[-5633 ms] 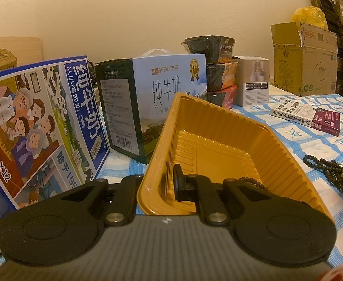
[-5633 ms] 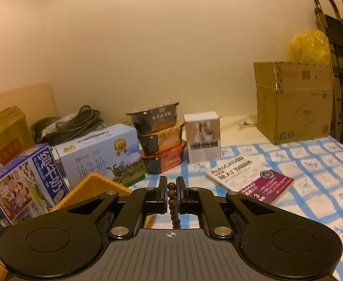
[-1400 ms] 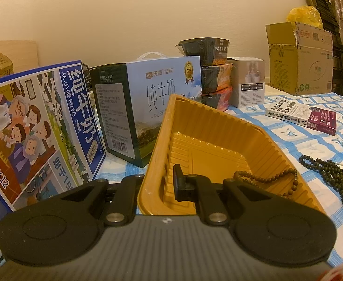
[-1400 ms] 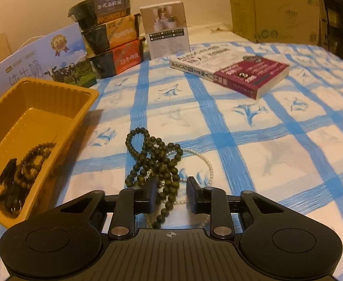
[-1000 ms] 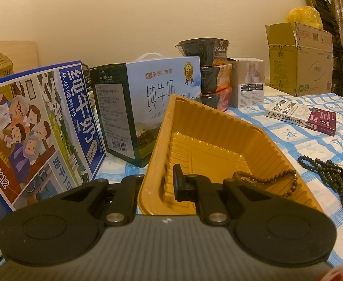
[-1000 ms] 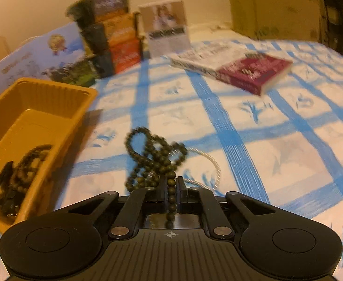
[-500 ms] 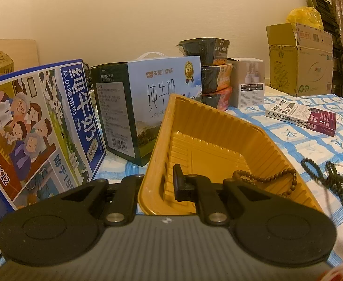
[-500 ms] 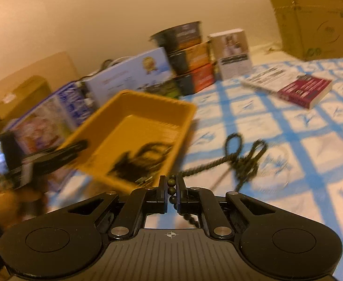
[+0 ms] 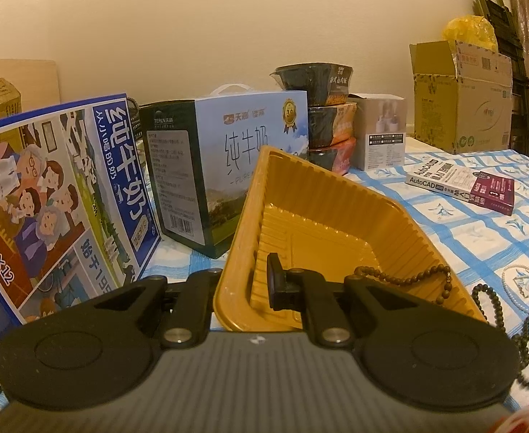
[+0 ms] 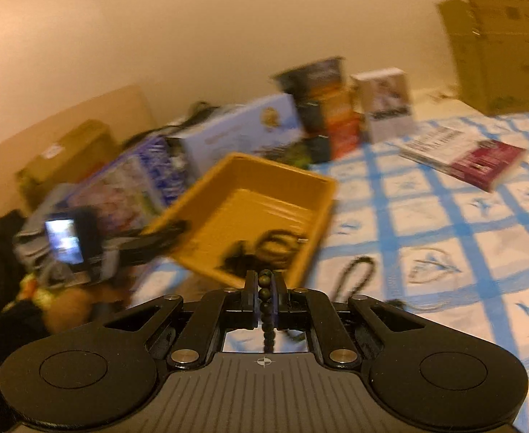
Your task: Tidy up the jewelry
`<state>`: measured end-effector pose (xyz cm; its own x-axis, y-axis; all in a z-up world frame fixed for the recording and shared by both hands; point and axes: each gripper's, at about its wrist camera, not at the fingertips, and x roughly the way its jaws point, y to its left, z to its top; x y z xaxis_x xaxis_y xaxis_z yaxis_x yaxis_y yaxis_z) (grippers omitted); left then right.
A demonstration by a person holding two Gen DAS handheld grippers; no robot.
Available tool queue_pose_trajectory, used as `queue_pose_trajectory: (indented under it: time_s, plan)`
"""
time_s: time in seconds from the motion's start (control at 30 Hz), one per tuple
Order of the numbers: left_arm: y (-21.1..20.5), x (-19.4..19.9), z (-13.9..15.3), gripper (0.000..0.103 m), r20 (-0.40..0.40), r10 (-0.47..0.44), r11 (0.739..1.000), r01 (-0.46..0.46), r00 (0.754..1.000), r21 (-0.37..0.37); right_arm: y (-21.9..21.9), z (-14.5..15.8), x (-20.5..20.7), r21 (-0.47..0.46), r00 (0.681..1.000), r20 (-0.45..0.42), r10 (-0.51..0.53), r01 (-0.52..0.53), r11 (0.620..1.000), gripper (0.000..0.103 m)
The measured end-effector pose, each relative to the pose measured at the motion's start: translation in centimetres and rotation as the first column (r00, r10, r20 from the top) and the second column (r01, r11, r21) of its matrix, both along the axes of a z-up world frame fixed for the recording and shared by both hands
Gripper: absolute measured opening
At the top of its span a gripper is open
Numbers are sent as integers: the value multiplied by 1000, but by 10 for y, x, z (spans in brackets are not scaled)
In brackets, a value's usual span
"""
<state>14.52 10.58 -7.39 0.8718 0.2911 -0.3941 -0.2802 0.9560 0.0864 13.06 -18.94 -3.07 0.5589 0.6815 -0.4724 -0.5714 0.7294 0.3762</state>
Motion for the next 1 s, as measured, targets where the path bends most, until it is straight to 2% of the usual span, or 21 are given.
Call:
queue_pose_trajectory:
  time_s: [0.1,0.33,0.4,0.47,0.5,0.7,0.87,1.0]
  plan:
    - [0,0,0,11,0,-1,1000,1,1000,0,5,-19,20,-78,999,-20,-47,45,996,7]
    - [1,-1,-1,11,-6,-3,1000,3,1000,1,13,-73,58,-182,980,-159,-119,90,979,8]
    - [1,-1,-1,11,-6,-3,1000,3,1000,1,12,-80,62,-182,970,-192,-147,112,977,21]
    - [1,-1,-1,11,-5,-3,1000,3,1000,0,7,-83,64,-150,962,-215,-170,139,979,58]
    - [1,-1,-1,11,-3,-4,1000,4,1000,-1,4,-84,64,-136,958,-215,-190,163,977,62]
    - [0,-1,0,11,3,-9,1000,9,1000,-1,13,-88,67,-144,959,-208,-193,166,976,63]
    - [-1,-1,1,11,2,-10,1000,10,1000,1,37,-93,64,-227,976,-133,-173,140,964,63]
    - [-2,0,2,11,4,-14,1000,14,1000,4,55,-104,59,-324,981,-71,-178,146,935,63]
